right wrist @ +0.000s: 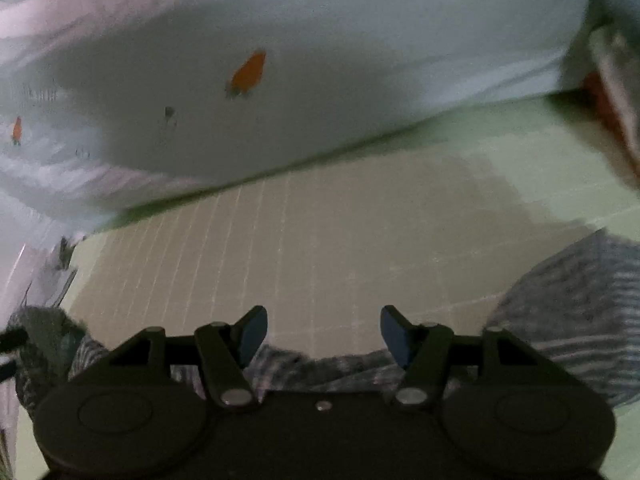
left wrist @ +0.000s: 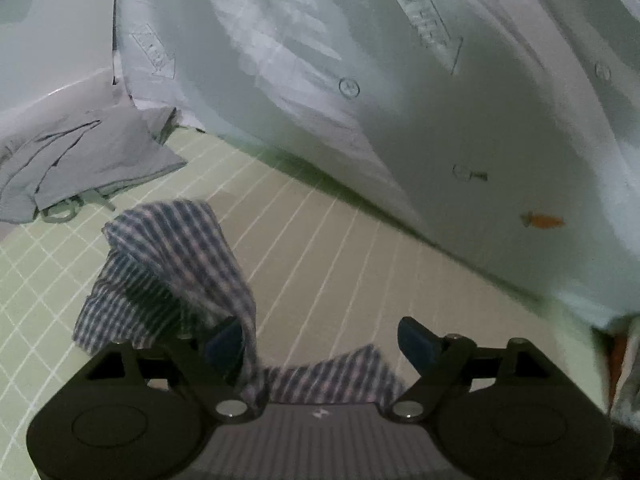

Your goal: Fold clothes

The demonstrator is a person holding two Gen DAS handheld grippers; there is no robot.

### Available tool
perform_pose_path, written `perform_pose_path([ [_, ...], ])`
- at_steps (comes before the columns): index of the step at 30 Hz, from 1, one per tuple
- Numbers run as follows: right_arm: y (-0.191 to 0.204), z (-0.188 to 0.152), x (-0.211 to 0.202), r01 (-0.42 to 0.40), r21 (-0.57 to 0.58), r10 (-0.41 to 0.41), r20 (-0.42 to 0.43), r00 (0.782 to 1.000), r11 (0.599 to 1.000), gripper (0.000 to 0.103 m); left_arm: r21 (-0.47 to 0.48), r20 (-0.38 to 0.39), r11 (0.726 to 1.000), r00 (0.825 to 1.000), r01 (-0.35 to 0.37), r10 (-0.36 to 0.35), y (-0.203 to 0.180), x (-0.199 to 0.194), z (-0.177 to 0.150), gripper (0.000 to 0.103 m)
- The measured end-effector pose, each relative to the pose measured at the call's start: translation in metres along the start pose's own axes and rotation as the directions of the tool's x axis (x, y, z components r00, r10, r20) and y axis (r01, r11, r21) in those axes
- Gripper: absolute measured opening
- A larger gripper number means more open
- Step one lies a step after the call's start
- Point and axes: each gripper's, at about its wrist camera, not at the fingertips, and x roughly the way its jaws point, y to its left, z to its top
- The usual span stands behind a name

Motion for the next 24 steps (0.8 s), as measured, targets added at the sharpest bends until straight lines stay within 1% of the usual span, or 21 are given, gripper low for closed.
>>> perform_pose_path([
  [2, 0.003, 0.000, 0.014, -0.027, 0.001, 0.027, -0.057, 0.998, 1.000, 0.062, 0.001, 0.017, 1.000, 1.000, 0.006, -0.006, -0.001, -0.003, 0.005, 0.086],
  [4, 0.007, -0.009, 0.021, -0.061, -0.006, 0.060, -0.118, 0.991, 0.998, 0.053, -0.012, 0.019, 1.000, 1.000, -0.009, 0.010, 0.002, -0.004, 0.006, 0.088],
  [5, 0.011, -0.015, 0.020, -0.072, -0.011, 0.069, -0.140, 0.988, 0.997, 0.044, -0.018, 0.020, 1.000, 1.000, -0.017, 0.018, 0.004, -0.004, 0.007, 0.088],
  [6, 0.010, -0.021, 0.019, -0.085, -0.023, 0.081, -0.145, 0.986, 0.996, 0.032, -0.025, 0.021, 0.999, 0.999, -0.025, 0.026, 0.006, -0.005, 0.008, 0.088],
  [7, 0.010, -0.027, 0.018, -0.099, -0.035, 0.092, -0.149, 0.985, 0.995, 0.024, -0.031, 0.023, 0.999, 0.999, -0.033, 0.034, 0.008, -0.005, 0.009, 0.088],
  [8, 0.008, -0.033, 0.016, -0.114, -0.038, 0.107, -0.149, 0.983, 0.993, 0.011, -0.036, 0.023, 0.999, 0.999, -0.039, 0.039, 0.010, -0.006, 0.010, 0.088],
  [9, 0.007, -0.038, 0.012, -0.122, -0.034, 0.115, -0.144, 0.983, 0.992, 0.008, -0.037, 0.020, 0.999, 0.999, -0.034, 0.034, 0.011, -0.006, 0.010, 0.088],
  [11, 0.006, -0.046, 0.004, -0.122, -0.047, 0.115, -0.128, 0.985, 0.991, 0.006, -0.017, 0.007, 1.000, 1.000, -0.023, 0.023, 0.009, -0.003, 0.009, 0.089],
  [12, 0.006, -0.050, 0.000, -0.122, -0.060, 0.114, -0.122, 0.986, 0.991, 0.006, -0.002, -0.018, 1.000, 1.000, -0.017, 0.017, 0.006, 0.001, 0.007, 0.092],
  [15, 0.005, -0.058, -0.011, -0.123, -0.095, 0.109, -0.144, 0.984, 0.988, 0.005, 0.020, -0.096, 0.999, 0.995, 0.027, -0.025, -0.001, 0.018, -0.004, 0.092],
  [16, 0.004, -0.061, -0.014, -0.124, -0.107, 0.107, -0.151, 0.983, 0.987, 0.005, 0.012, -0.126, 0.999, 0.991, 0.046, -0.044, -0.002, 0.024, -0.010, 0.092],
  [18, 0.003, -0.065, -0.012, -0.127, -0.101, 0.108, -0.174, 0.979, 0.987, 0.006, -0.007, -0.202, 0.997, 0.976, 0.078, -0.078, -0.005, 0.038, -0.022, 0.092],
  [21, 0.002, -0.066, -0.012, -0.133, -0.093, 0.114, -0.189, 0.975, 0.987, 0.007, 0.024, -0.276, 0.995, 0.958, 0.093, -0.082, -0.010, 0.050, -0.040, 0.092],
  [22, 0.002, -0.065, -0.012, -0.136, -0.091, 0.117, -0.191, 0.975, 0.987, 0.008, 0.038, -0.295, 0.994, 0.952, 0.098, -0.082, -0.011, 0.052, -0.046, 0.092],
  [23, 0.002, -0.063, -0.011, -0.140, -0.082, 0.122, -0.194, 0.974, 0.987, 0.014, 0.038, -0.305, 0.992, 0.947, 0.117, -0.100, -0.010, 0.052, -0.052, 0.091],
  [24, 0.002, -0.061, -0.010, -0.143, -0.073, 0.126, -0.196, 0.972, 0.987, 0.023, 0.034, -0.315, 0.990, 0.941, 0.137, -0.119, -0.010, 0.053, -0.058, 0.089],
])
